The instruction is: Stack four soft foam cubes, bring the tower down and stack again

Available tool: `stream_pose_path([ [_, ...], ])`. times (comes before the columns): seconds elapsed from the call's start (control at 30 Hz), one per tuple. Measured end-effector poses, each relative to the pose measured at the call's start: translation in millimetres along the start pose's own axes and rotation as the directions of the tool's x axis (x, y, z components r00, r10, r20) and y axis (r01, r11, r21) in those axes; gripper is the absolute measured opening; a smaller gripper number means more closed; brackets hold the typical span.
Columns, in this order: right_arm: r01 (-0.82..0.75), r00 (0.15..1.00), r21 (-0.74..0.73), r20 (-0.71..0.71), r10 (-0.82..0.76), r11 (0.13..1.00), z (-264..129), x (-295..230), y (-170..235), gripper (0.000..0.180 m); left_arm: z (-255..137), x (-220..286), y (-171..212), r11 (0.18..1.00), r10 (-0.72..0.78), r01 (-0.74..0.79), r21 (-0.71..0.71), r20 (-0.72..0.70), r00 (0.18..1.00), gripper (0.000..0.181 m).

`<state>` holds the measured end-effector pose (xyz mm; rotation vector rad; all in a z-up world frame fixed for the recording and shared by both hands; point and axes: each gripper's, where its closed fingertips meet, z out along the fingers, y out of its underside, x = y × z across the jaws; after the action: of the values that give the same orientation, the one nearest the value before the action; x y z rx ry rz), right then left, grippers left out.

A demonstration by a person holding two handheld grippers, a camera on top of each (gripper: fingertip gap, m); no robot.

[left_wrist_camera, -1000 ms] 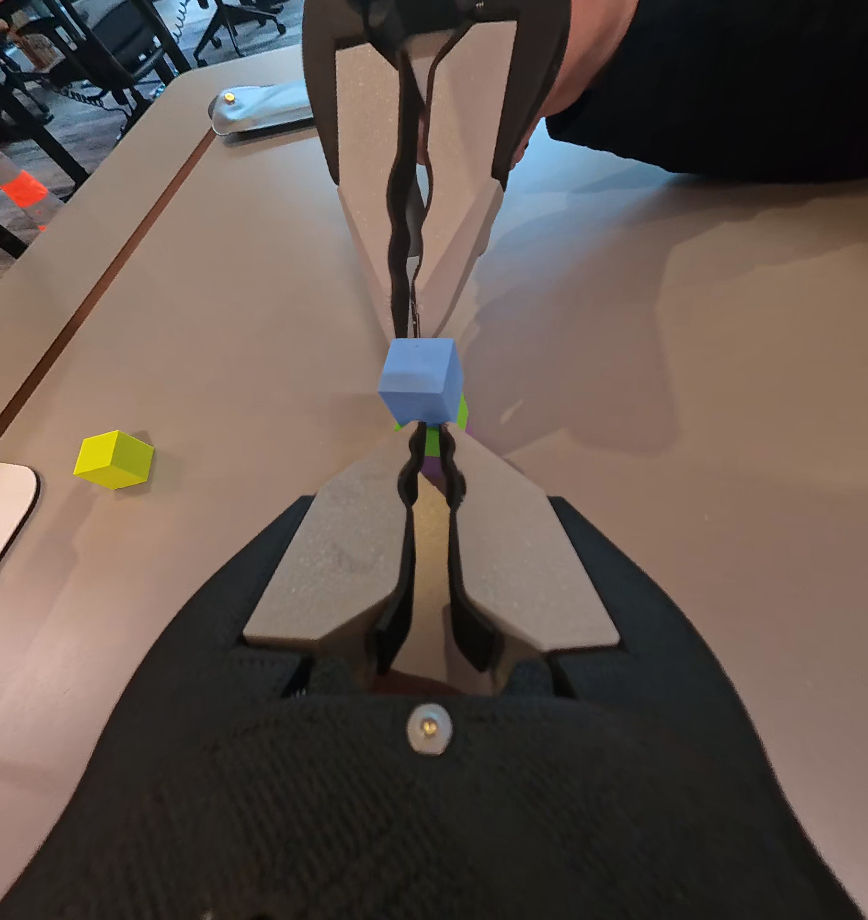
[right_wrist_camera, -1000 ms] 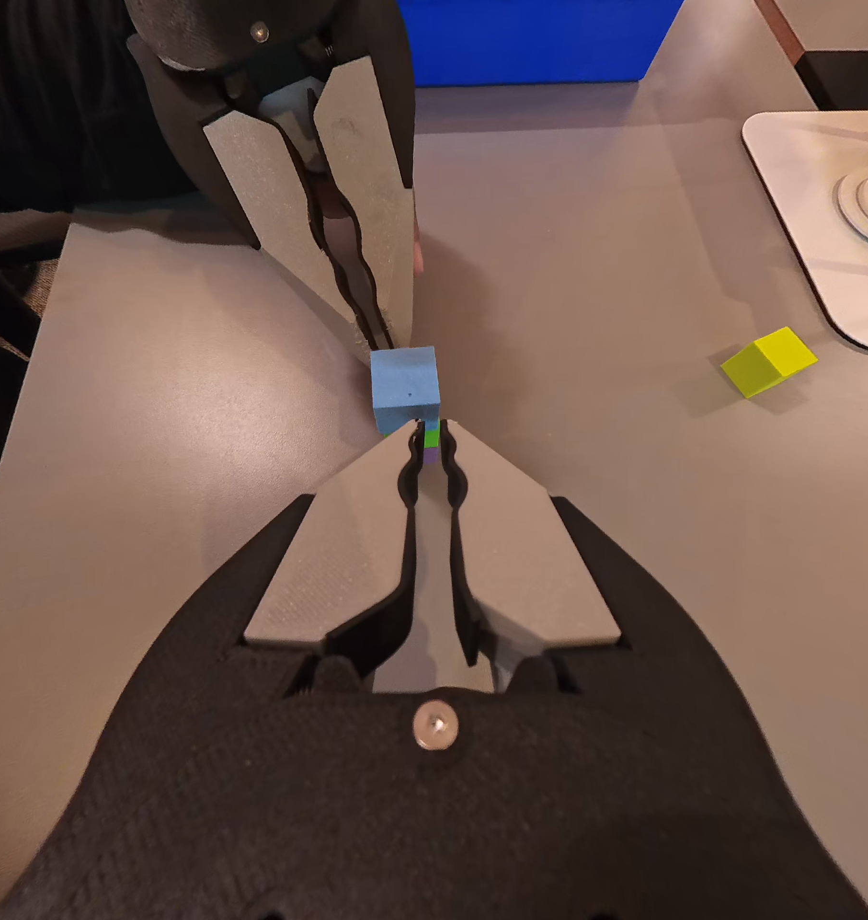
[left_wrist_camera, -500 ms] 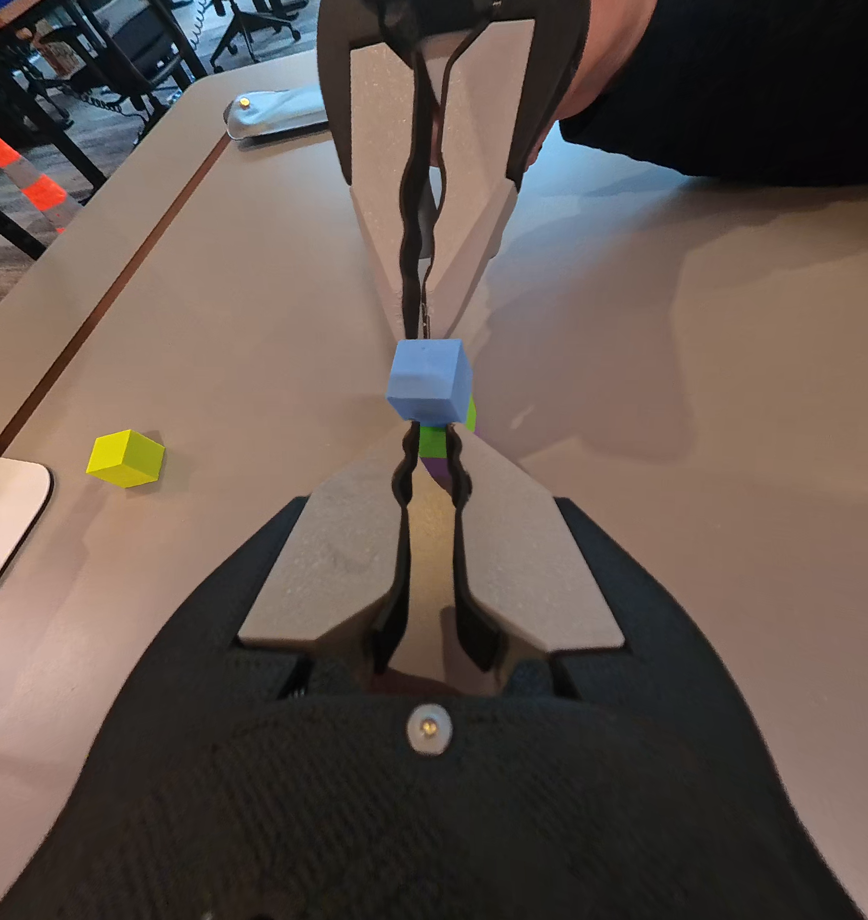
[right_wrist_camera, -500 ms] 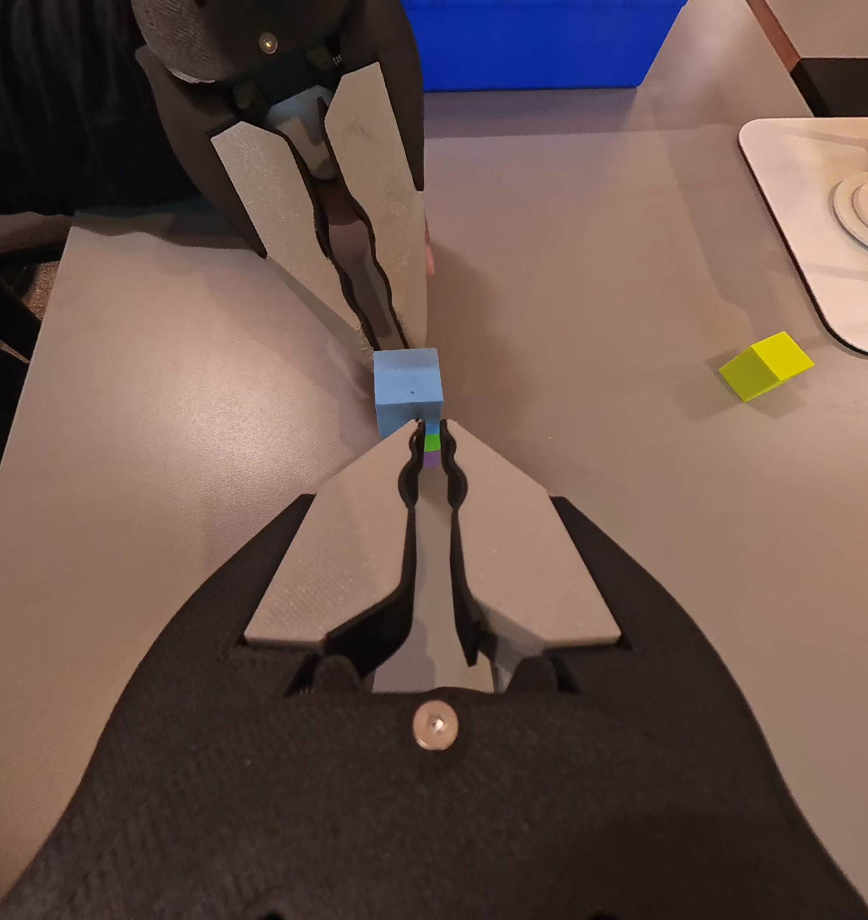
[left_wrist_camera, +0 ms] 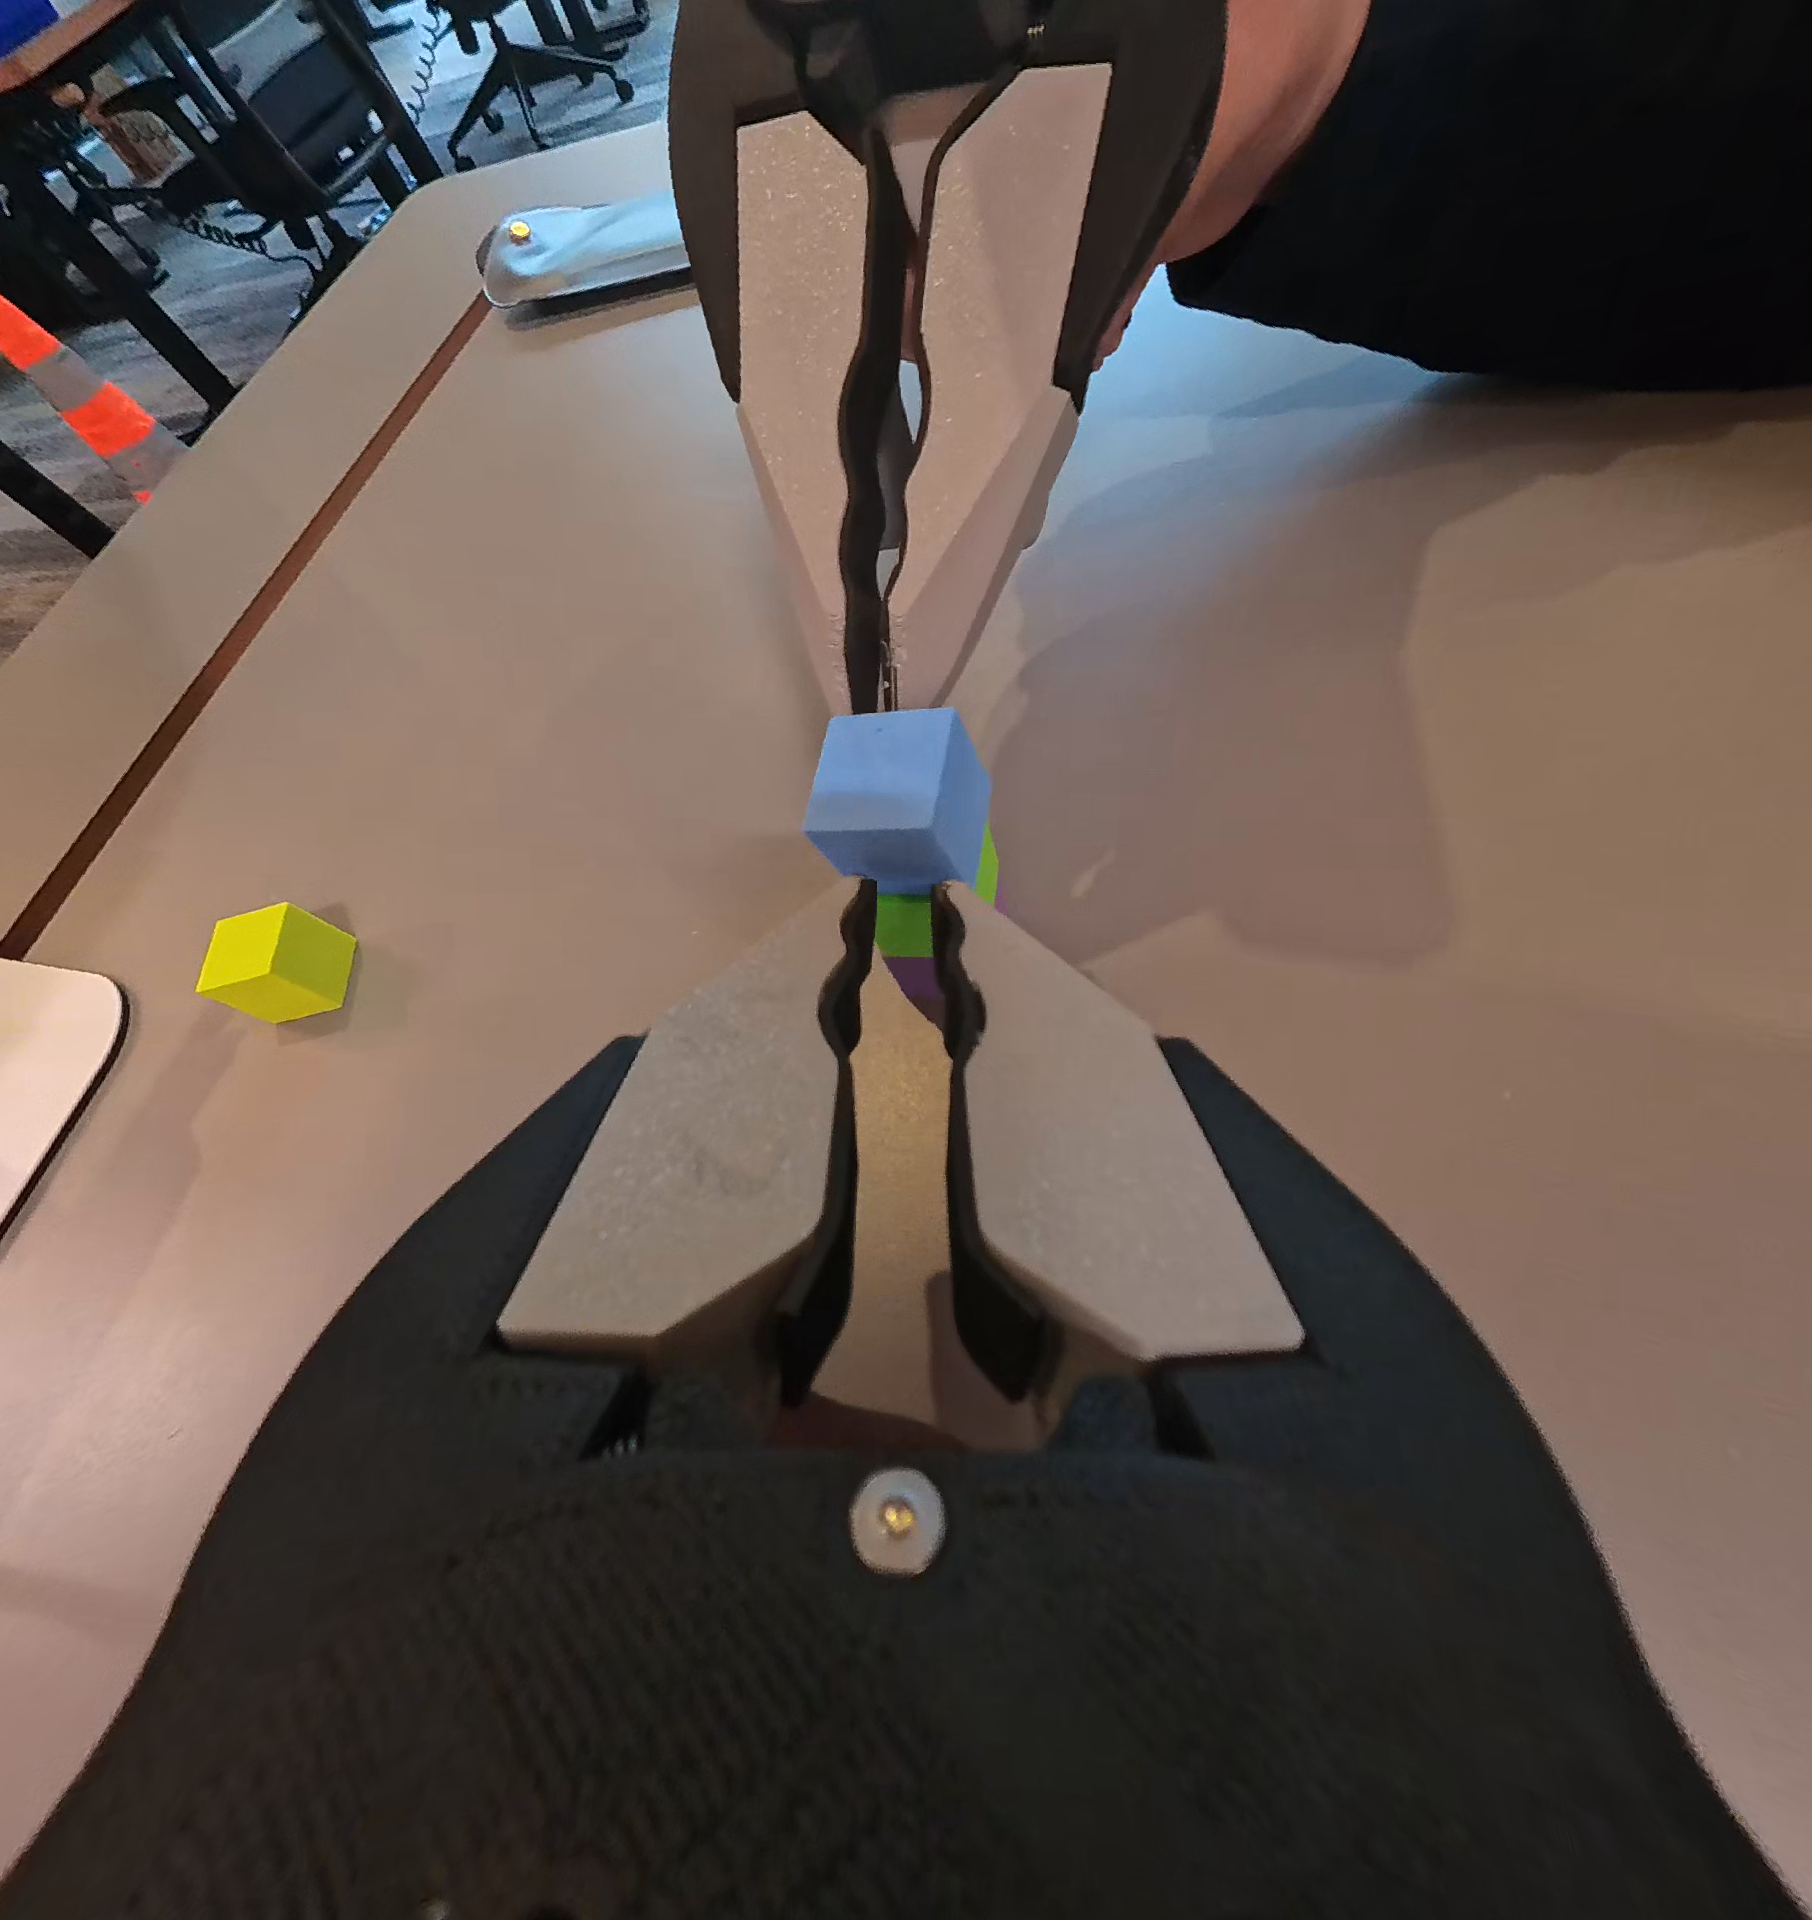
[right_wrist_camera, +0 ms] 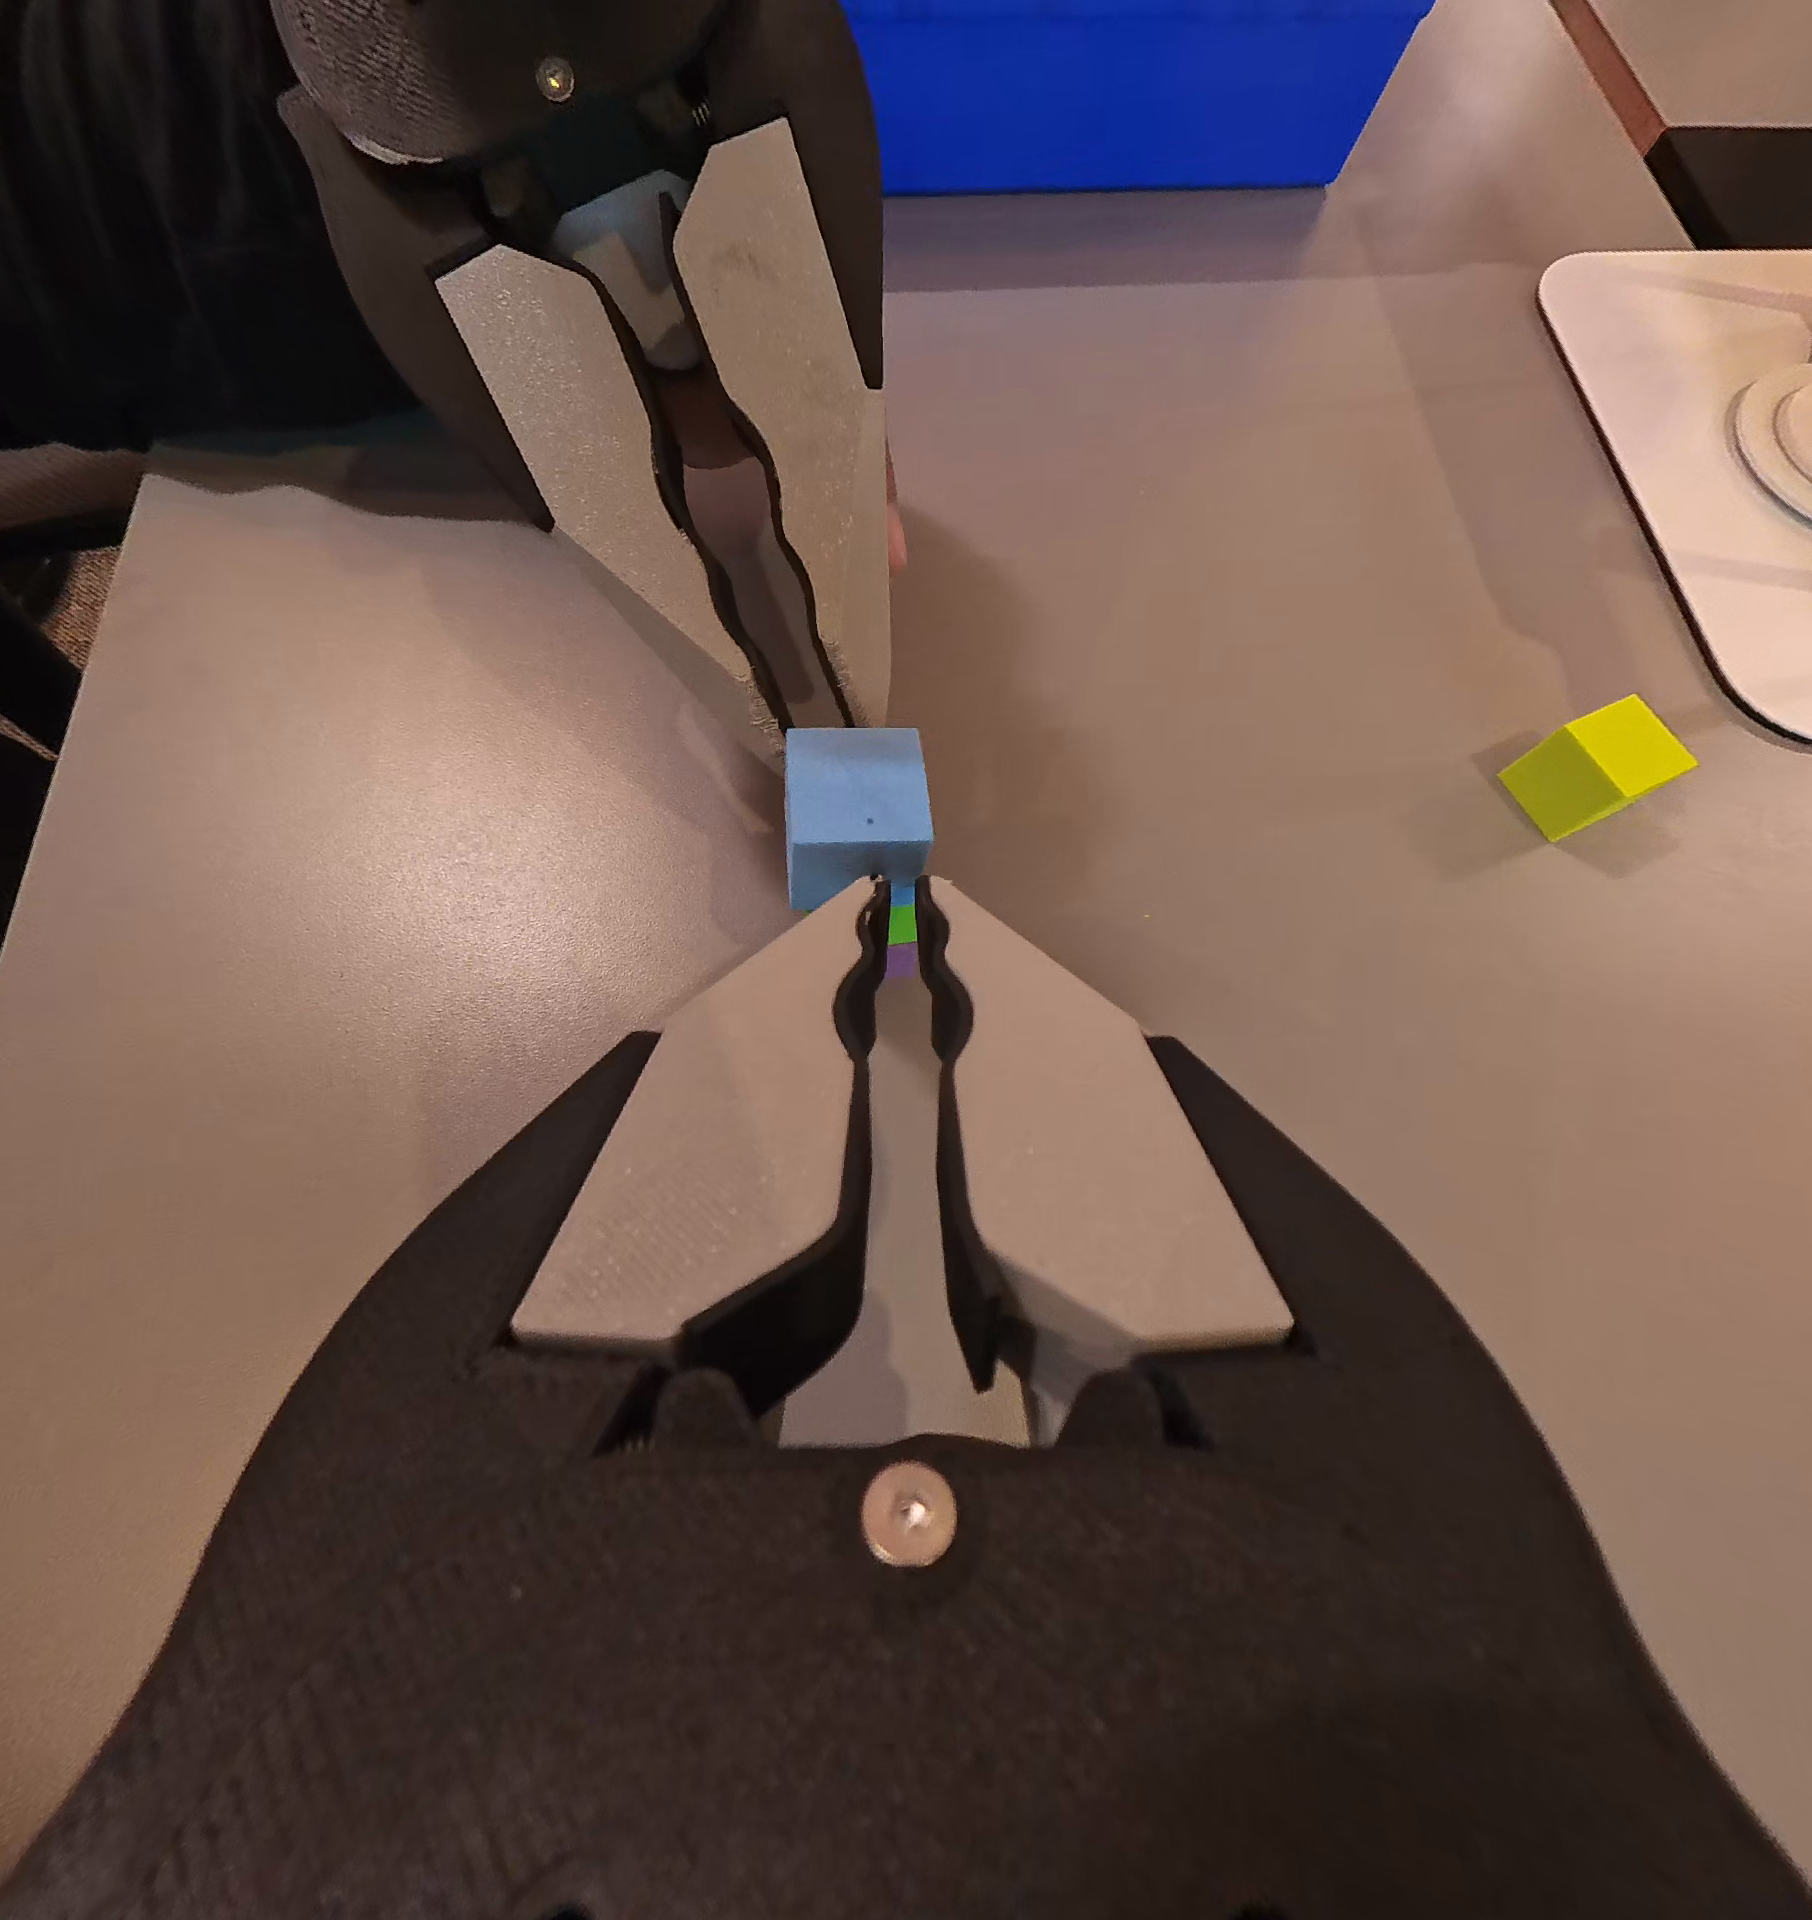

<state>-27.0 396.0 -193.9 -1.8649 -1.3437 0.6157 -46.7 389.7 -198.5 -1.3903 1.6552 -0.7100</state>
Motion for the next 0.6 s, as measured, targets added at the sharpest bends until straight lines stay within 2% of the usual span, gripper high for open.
stream_pose_path([
  [0.6,0.003,1.0,0.004,-0.002,-0.003,1.0,0.7,-0.4,-0.9,0.002,-0.3,-0.5,1.1,1.0,0.016,-0.016,-0.008,0.01,1.0,0.009],
])
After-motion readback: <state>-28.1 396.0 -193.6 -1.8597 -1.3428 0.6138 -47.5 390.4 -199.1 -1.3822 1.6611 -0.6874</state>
